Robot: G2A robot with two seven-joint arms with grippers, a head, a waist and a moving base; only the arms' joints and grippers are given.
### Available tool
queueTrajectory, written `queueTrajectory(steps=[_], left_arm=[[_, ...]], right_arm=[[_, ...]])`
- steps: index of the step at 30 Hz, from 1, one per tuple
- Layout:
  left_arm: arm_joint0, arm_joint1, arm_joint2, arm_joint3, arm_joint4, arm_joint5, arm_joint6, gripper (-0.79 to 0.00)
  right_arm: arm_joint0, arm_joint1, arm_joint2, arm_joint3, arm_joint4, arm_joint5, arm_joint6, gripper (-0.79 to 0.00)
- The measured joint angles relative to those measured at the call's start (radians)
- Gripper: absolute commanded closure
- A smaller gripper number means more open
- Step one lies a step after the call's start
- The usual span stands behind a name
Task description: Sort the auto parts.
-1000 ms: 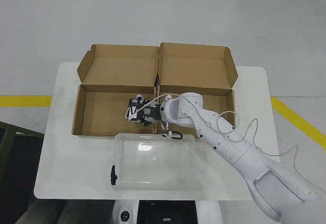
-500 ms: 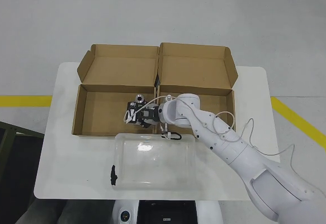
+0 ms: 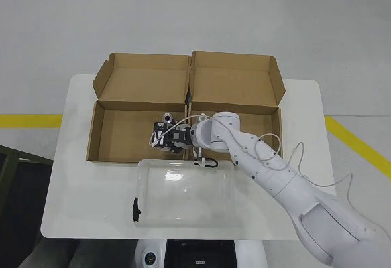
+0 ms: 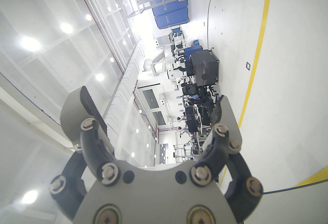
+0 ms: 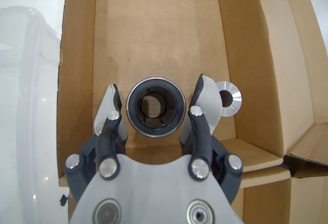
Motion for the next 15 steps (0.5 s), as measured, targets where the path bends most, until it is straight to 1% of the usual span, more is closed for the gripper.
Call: queueTrajectory(steps=[6,13,15], left_arm=[[0.000,0.000,0.000,0.000,0.000,0.000,0.000,-0.785],[0.000,0.000,0.000,0.000,0.000,0.000,0.000,-0.785],[0.000,0.000,0.000,0.000,0.000,0.000,0.000,-0.785]], right_arm=[[-0.006,0.005,0.027,-0.029,0.002,-0.009,-0.008,-0.493],[-0.009,0.010,0.056,-0.081,-0.009,-0.015,-0.005,-0.496],[-0.012,0.012,0.066,-0.099,-0.007,-0.020,-0.007,-0.486]])
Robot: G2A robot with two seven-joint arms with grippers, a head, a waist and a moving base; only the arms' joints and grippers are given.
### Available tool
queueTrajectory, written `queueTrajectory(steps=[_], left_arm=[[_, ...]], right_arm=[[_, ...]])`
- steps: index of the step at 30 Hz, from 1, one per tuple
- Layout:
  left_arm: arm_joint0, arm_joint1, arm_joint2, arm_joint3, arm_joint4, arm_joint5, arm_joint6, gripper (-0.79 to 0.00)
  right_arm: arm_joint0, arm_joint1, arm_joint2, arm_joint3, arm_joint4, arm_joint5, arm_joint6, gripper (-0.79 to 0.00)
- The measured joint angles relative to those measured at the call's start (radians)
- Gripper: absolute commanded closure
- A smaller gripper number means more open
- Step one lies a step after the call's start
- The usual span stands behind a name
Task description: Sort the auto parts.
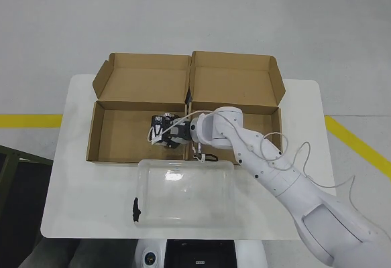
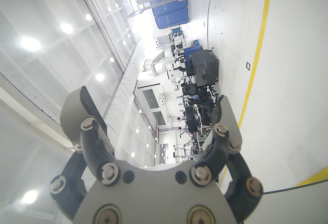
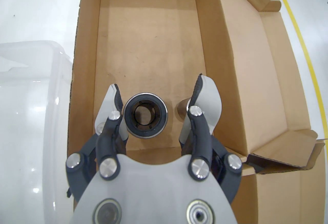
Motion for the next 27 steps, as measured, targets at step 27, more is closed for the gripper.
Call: queueTrajectory(steps=[27], left_arm=[[0.000,0.000,0.000,0.000,0.000,0.000,0.000,-0.785]], right_arm=[[-0.449,0.141,0.388,-0.579,-0.019,-0.053,0.034,-0.526]])
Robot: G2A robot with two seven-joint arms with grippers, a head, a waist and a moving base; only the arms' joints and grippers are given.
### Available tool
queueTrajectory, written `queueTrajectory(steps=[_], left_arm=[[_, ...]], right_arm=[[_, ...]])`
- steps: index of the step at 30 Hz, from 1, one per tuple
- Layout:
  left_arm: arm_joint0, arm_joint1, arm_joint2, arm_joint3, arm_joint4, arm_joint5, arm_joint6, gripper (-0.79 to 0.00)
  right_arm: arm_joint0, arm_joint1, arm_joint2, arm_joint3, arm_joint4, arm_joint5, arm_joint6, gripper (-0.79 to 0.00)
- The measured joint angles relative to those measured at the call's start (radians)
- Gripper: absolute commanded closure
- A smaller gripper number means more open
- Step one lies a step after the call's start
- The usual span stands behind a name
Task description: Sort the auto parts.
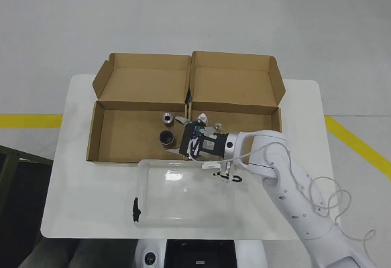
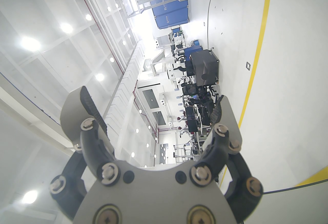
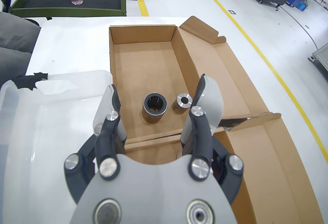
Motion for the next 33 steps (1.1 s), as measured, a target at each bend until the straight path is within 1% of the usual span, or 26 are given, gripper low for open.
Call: queueTrajectory(steps=[4,12,14,15,19,25,27,28,31,33], left_arm=[[0.000,0.000,0.000,0.000,0.000,0.000,0.000,-0.785],[0.000,0.000,0.000,0.000,0.000,0.000,0.000,-0.785],[0.000,0.000,0.000,0.000,0.000,0.000,0.000,-0.785],[0.000,0.000,0.000,0.000,0.000,0.000,0.000,-0.785],[0.000,0.000,0.000,0.000,0.000,0.000,0.000,-0.785],[0.000,0.000,0.000,0.000,0.000,0.000,0.000,-0.785],[0.000,0.000,0.000,0.000,0.000,0.000,0.000,-0.785],[0.000,0.000,0.000,0.000,0.000,0.000,0.000,-0.785],[0.000,0.000,0.000,0.000,0.000,0.000,0.000,-0.785],[0.000,0.000,0.000,0.000,0.000,0.000,0.000,-0.785]], right_arm=[[-0.092,0.022,0.070,-0.072,-0.004,-0.024,-0.010,-0.536],[-0.218,0.053,0.184,-0.146,-0.032,-0.039,-0.067,-0.557],[-0.254,0.061,0.223,-0.169,-0.043,-0.043,-0.082,-0.557],[-0.271,0.065,0.241,-0.176,-0.047,-0.042,-0.088,-0.579],[-0.345,0.082,0.339,-0.189,-0.053,-0.043,-0.119,-0.579],[-0.408,0.097,0.431,-0.202,-0.059,-0.017,-0.172,-0.610],[-0.425,0.104,0.470,-0.204,-0.058,-0.034,-0.190,-0.616],[-0.437,0.108,0.496,-0.208,-0.055,-0.051,-0.200,-0.634],[-0.466,0.117,0.549,-0.222,-0.043,-0.082,-0.225,-0.656],[-0.486,0.122,0.582,-0.229,-0.028,-0.091,-0.250,-0.659]])
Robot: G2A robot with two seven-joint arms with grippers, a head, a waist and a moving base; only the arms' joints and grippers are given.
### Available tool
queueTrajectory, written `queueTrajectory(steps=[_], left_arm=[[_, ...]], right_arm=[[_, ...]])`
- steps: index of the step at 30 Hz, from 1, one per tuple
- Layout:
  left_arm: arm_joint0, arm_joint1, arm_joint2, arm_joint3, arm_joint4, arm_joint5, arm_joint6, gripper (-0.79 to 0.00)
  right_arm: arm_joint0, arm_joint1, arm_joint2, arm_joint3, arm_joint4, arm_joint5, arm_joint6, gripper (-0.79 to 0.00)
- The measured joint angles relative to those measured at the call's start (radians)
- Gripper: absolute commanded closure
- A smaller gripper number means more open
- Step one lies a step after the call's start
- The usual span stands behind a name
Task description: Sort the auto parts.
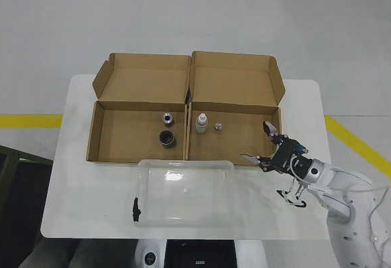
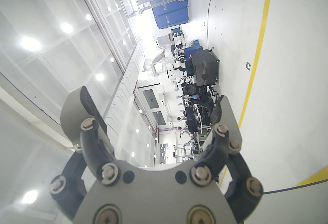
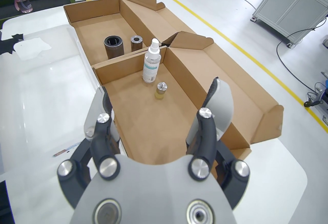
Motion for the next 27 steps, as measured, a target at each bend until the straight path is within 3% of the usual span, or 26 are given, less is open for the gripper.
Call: queueTrajectory(steps=[11,14,16,27], left_arm=[[0.000,0.000,0.000,0.000,0.000,0.000,0.000,-0.785],[0.000,0.000,0.000,0.000,0.000,0.000,0.000,-0.785],[0.000,0.000,0.000,0.000,0.000,0.000,0.000,-0.785],[0.000,0.000,0.000,0.000,0.000,0.000,0.000,-0.785]], right_arm=[[-0.106,0.024,0.165,-0.039,0.024,-0.029,-0.045,-0.690],[-0.126,0.029,0.199,-0.047,0.032,-0.026,-0.048,-0.714],[-0.139,0.031,0.219,-0.051,0.039,-0.019,-0.049,-0.785],[-0.170,0.043,0.269,-0.056,0.078,0.007,-0.059,-0.785]])
